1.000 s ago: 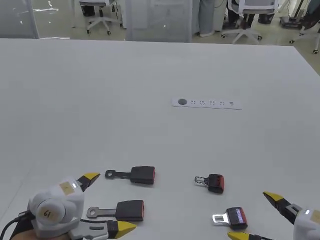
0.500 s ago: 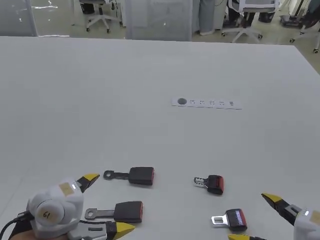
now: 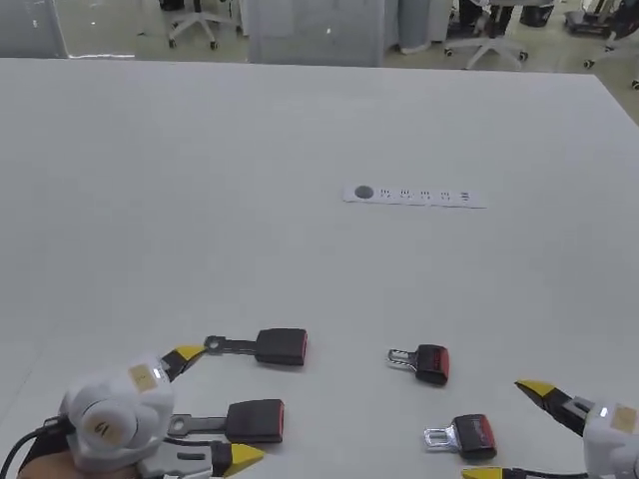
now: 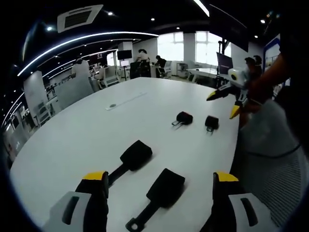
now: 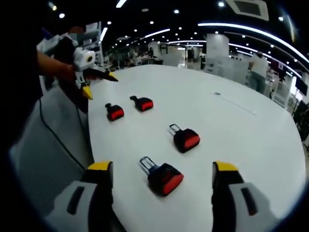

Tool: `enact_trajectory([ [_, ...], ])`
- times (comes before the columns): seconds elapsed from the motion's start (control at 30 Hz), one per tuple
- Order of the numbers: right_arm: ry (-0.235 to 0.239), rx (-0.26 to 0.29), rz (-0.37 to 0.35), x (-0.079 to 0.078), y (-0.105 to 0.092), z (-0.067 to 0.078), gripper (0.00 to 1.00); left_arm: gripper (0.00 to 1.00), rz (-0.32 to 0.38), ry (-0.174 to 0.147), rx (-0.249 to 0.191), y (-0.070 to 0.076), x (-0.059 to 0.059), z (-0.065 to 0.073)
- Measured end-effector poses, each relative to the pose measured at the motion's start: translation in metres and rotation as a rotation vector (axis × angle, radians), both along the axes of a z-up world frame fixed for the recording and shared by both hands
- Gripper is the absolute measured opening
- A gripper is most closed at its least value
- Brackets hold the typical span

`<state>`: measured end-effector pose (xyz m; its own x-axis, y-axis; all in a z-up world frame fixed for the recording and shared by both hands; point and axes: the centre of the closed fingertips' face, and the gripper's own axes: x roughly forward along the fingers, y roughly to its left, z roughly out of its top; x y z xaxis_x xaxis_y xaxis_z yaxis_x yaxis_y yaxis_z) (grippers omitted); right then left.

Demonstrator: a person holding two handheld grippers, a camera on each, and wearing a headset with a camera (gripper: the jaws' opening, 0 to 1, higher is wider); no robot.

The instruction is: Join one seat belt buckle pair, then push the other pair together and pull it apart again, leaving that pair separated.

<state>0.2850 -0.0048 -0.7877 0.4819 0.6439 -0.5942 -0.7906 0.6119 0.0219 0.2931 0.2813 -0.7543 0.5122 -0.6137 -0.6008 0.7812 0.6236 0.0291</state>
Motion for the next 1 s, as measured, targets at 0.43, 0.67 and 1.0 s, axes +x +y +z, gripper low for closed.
enact_trajectory([
  [0.43,0.072,-0.086,0.136,0.003,-0.002,-0.027,0.76,0.83,-0.094,0.046,0.084,-0.005,0.000,-0.036],
  [0.67,0.115,-0.116,0.206,0.010,0.002,-0.041,0.71,0.75,-0.114,0.065,0.107,-0.002,0.008,-0.052],
  [1.0,0.149,-0.169,0.327,0.013,0.004,-0.054,0.65,0.66,-0.203,0.144,0.145,-0.005,0.003,-0.080],
])
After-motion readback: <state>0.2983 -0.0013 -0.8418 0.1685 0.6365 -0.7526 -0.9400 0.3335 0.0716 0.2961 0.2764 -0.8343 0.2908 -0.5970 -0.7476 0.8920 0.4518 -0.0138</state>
